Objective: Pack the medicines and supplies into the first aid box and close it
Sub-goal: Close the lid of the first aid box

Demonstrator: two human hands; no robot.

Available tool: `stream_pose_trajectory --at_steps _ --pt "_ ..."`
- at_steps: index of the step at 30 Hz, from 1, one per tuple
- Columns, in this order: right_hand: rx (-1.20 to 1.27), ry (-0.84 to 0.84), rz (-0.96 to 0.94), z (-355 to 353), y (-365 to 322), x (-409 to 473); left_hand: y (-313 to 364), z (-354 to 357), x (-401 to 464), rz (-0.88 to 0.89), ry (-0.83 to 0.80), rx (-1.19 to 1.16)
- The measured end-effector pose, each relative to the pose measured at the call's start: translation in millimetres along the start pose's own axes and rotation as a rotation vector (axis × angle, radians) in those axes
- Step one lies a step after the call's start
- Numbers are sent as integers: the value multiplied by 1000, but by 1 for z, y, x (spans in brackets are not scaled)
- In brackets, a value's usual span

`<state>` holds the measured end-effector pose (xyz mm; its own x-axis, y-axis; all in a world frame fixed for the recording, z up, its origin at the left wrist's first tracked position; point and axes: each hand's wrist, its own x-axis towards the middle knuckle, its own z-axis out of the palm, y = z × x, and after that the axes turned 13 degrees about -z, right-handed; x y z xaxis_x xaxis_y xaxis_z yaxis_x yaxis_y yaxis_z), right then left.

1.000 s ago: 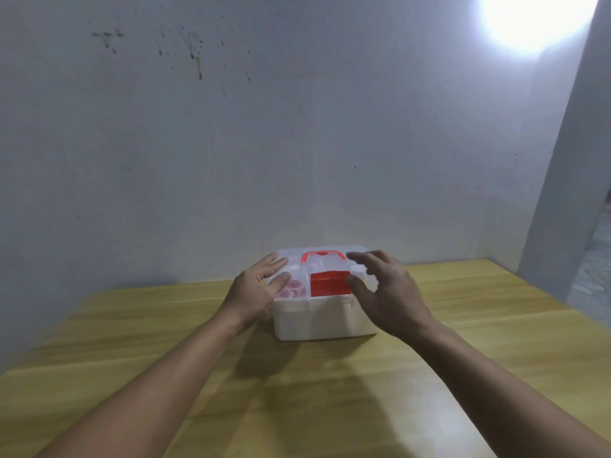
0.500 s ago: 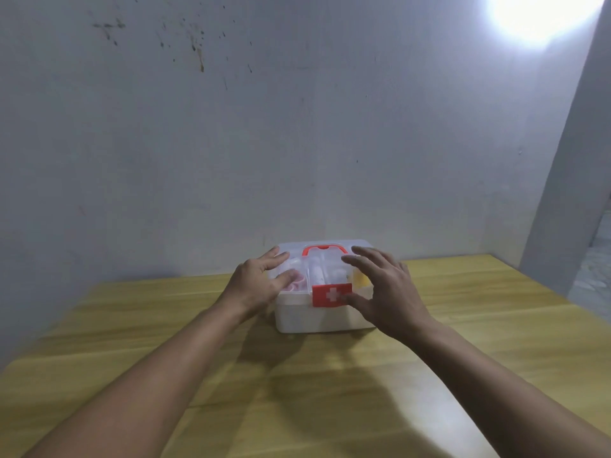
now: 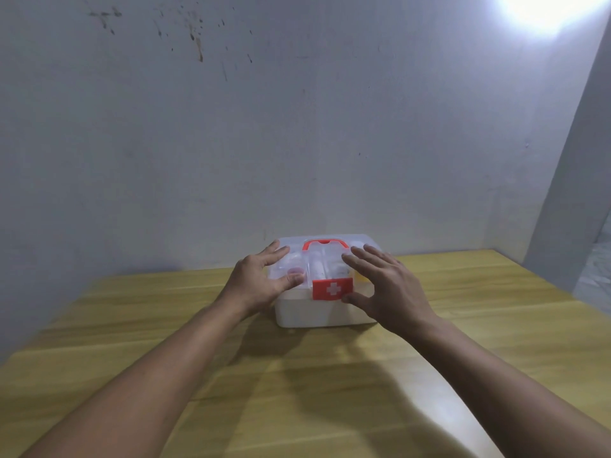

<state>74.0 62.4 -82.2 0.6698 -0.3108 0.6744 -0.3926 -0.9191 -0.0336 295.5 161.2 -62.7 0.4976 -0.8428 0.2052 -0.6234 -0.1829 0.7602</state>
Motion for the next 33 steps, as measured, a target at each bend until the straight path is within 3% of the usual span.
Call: stream_pose_trajectory --at_steps 15,33 --pt "18 -217 86 2 22 21 4 9 23 -34 -2 58" --pt "0 -199 124 31 51 62 8 23 78 -142 -11 210"
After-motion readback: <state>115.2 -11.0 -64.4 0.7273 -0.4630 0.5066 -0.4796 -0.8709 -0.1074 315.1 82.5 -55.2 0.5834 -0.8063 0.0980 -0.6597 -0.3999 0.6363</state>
